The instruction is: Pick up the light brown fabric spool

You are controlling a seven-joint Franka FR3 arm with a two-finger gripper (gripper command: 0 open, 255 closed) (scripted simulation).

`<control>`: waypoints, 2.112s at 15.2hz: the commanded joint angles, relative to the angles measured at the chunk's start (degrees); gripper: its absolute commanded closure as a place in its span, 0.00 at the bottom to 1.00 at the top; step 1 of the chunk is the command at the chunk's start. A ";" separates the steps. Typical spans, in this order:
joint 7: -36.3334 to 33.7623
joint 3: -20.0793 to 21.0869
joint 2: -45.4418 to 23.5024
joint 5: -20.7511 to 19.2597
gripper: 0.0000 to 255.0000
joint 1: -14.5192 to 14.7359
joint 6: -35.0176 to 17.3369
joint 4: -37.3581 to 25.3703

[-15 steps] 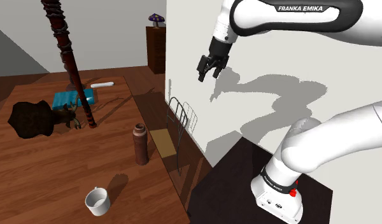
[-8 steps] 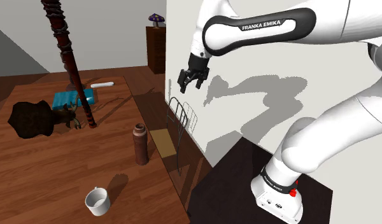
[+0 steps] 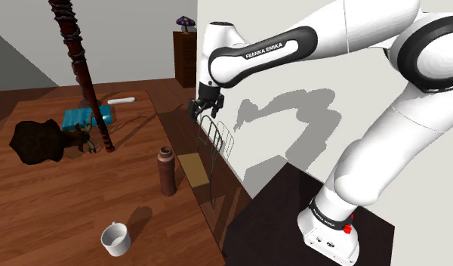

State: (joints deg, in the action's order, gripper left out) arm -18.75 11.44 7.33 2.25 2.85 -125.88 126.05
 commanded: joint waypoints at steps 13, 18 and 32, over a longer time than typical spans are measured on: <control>-11.44 1.47 -30.62 -8.88 0.00 5.05 -6.66 -20.45; -13.14 0.77 -38.15 -10.39 0.00 6.94 -6.87 -27.03; -13.63 0.18 -41.19 -11.22 1.00 7.30 -10.65 -26.26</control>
State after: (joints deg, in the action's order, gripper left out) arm -32.38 11.62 -33.77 -8.98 10.15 -136.55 99.74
